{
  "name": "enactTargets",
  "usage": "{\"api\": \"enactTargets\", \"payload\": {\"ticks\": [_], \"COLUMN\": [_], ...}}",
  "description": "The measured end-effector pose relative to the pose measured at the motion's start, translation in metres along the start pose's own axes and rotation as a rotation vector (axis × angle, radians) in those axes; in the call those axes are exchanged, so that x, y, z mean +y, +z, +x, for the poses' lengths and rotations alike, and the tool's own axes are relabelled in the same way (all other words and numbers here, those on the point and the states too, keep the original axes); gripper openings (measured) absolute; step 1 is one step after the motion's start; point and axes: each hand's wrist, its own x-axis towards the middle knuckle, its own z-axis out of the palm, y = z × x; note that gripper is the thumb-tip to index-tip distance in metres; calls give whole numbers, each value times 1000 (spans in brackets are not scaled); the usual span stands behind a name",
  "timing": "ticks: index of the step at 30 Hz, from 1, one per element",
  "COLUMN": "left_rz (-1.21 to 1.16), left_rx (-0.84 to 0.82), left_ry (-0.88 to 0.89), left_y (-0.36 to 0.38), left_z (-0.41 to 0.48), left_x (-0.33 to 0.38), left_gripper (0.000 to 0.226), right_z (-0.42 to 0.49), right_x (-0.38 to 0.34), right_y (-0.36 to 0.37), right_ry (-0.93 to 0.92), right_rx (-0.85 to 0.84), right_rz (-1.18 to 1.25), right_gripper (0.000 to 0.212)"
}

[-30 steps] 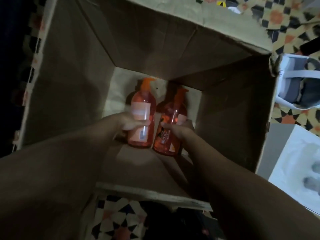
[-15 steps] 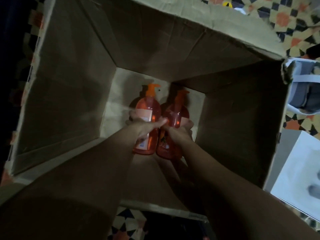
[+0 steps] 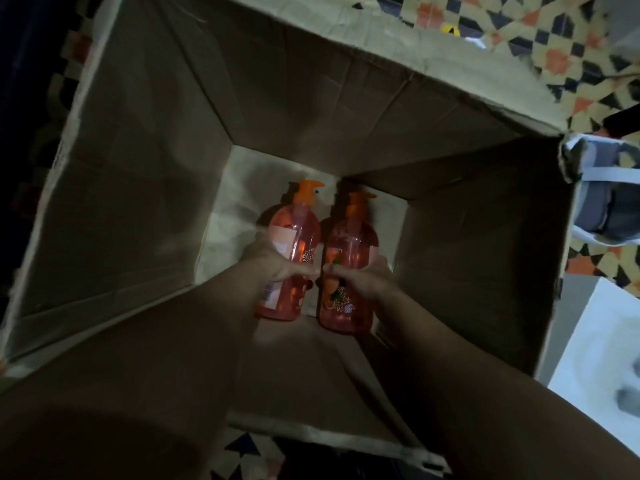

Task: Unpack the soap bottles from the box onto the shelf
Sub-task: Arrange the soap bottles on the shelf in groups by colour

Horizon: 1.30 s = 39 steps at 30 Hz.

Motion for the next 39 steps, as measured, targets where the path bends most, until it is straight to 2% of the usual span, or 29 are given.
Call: {"api": "enactTargets", "payload": {"ticks": [2, 4, 6, 7, 9, 11, 15, 19, 22, 26, 30, 33, 36, 39], "left_rz": [41, 40, 28, 9, -22, -2, -115, -297, -363, -502, -616, -644, -623, -606], "left_rx": [-4, -37, -91, -127, -169, -114, -70, 93, 200, 268, 381, 495, 586, 737], "left_ry": [4, -2, -11, -14, 16, 84, 210, 322, 410, 509, 600, 675, 761, 832], "left_y": [-3, -8, -18, -24, -38, -53, -84, -106, -131, -173, -221, -264, -300, -329], "left_z": [1, 1, -7, -15, -31, -56, -126, -207, -286, -397, -499, -585, -667, -740], "left_x": [-3, -5, -4, -2, -1, 0, 1, -13, -29, -62, -103, -138, -176, -218], "left_gripper": [110, 106, 91, 87, 81, 73, 80, 75, 84, 95, 93, 79, 72, 75], "right_z": [10, 12, 2, -5, -26, -47, -110, -194, -268, -376, -490, -587, -680, -769], "right_x": [8, 10, 9, 5, -4, -13, -33, -54, -71, -86, -106, -124, -141, -154], "right_y": [0, 2, 0, -1, -6, -15, -35, -52, -57, -62, -57, -45, -31, -17], "right_ry": [-33, -38, -32, -25, -32, -62, -168, -285, -435, -612, -763, -890, -1022, -1156], "right_rx": [-2, 7, 4, 5, 15, 19, 7, 15, 28, 5, -40, -78, -101, -130], "right_rz": [3, -6, -33, -44, -57, -64, -9, 147, 260, 299, 220, 181, 194, 150], "right_gripper": [116, 123, 126, 117, 87, 66, 49, 29, 34, 58, 70, 82, 78, 77]}}
